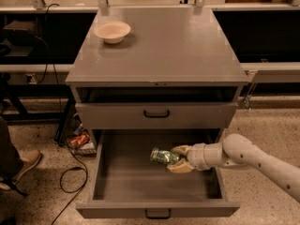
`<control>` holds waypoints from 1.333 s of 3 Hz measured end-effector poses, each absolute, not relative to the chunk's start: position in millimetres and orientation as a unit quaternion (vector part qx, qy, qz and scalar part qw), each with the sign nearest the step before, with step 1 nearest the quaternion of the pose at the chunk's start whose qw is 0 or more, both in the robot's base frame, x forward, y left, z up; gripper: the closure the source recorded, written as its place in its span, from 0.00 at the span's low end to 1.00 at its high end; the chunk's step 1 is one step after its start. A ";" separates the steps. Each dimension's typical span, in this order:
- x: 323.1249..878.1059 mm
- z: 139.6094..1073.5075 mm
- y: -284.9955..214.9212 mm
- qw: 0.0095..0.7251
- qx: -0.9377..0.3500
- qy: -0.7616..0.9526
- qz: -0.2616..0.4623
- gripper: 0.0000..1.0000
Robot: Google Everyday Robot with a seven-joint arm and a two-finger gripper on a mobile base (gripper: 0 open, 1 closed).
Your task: Pick green can from middle drawer and place on counter
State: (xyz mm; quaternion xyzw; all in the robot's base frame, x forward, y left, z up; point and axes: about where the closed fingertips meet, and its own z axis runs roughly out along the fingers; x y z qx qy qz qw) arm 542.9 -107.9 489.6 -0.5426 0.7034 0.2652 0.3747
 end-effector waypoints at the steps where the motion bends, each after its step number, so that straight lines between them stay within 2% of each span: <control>1: 542.8 489.8 -108.0 0.375 -0.543 0.703 0.265 1.00; 2: 530.8 531.8 -129.7 0.389 -0.547 0.704 0.233 1.00; 4: 493.5 694.6 -204.3 0.448 -0.552 0.693 0.116 1.00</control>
Offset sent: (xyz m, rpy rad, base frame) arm -0.0374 -0.0752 0.1398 -0.1088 -0.1886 -0.0908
